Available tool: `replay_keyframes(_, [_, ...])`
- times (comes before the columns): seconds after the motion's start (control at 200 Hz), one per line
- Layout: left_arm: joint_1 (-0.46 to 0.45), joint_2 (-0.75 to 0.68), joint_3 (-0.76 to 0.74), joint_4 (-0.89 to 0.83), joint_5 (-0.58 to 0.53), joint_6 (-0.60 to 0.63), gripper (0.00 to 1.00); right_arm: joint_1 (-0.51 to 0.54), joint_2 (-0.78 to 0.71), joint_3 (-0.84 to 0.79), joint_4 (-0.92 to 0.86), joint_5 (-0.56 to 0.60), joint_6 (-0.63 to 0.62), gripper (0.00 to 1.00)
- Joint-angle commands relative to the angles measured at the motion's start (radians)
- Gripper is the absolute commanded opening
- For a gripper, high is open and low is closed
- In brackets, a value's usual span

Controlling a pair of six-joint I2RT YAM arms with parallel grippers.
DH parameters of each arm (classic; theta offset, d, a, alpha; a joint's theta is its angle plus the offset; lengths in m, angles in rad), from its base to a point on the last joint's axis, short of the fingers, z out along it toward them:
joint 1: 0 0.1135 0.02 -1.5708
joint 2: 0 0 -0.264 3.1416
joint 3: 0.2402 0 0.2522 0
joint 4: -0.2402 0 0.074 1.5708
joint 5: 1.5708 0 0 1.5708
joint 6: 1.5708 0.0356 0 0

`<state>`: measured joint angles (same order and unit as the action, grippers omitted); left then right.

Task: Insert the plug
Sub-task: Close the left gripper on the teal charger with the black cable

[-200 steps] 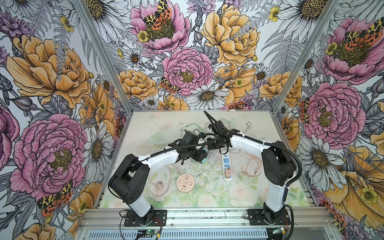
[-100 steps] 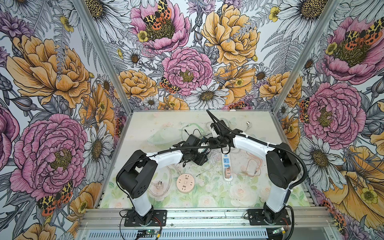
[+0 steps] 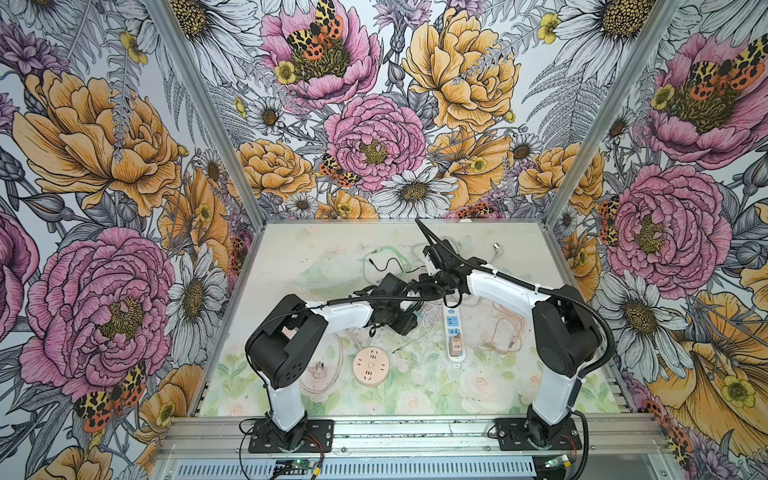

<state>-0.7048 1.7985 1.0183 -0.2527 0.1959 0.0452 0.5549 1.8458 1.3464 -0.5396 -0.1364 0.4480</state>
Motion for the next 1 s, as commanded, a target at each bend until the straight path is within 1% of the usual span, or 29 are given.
replay_keyframes(0.0, [-0.001, 0.010, 0.018, 0.059, -0.037, 0.024, 0.61, 0.001, 0.011, 0.002, 0.018, -0.019, 0.009, 0.00])
replay_keyframes(0.14, [0.020, -0.001, -0.001, 0.093, -0.007, 0.043, 0.62, 0.000, 0.025, 0.006, 0.018, -0.023, 0.009, 0.00])
replay_keyframes(0.24, [0.021, 0.012, 0.023, 0.064, 0.012, 0.072, 0.62, -0.002, 0.027, 0.009, 0.018, -0.020, 0.008, 0.00])
replay_keyframes(0.26, [0.021, 0.048, 0.026, 0.063, 0.019, 0.076, 0.63, -0.002, 0.027, 0.008, 0.018, -0.019, 0.008, 0.00])
replay_keyframes(0.36, [0.015, 0.074, 0.029, 0.067, 0.053, 0.094, 0.62, -0.004, 0.027, 0.009, 0.019, -0.017, 0.008, 0.00])
replay_keyframes(0.505, [0.011, 0.087, 0.028, 0.078, 0.062, 0.101, 0.59, -0.006, 0.029, 0.005, 0.018, -0.016, 0.009, 0.00])
replay_keyframes(0.601, [0.017, 0.071, 0.014, 0.083, 0.071, 0.099, 0.55, -0.010, 0.027, 0.004, 0.018, -0.012, 0.008, 0.00])
replay_keyframes(0.746, [0.024, 0.032, -0.030, 0.087, 0.098, 0.100, 0.56, -0.020, 0.021, -0.005, 0.018, 0.009, 0.006, 0.00])
replay_keyframes(0.761, [0.023, -0.004, -0.036, 0.087, 0.099, 0.102, 0.57, -0.022, 0.022, -0.005, 0.019, 0.009, 0.006, 0.00])
replay_keyframes(0.796, [0.023, -0.022, -0.047, 0.089, 0.098, 0.104, 0.57, -0.024, 0.022, -0.007, 0.019, 0.009, 0.006, 0.00])
replay_keyframes(0.846, [0.020, -0.036, -0.062, 0.101, 0.086, 0.101, 0.54, -0.027, 0.024, -0.006, 0.020, 0.012, 0.006, 0.00])
replay_keyframes(0.931, [0.021, -0.052, -0.089, 0.133, 0.078, 0.093, 0.46, -0.029, 0.027, -0.008, 0.020, 0.007, 0.009, 0.00])
replay_keyframes(0.991, [0.021, -0.062, -0.092, 0.140, 0.078, 0.087, 0.44, -0.029, 0.029, -0.011, 0.020, 0.003, 0.013, 0.00])
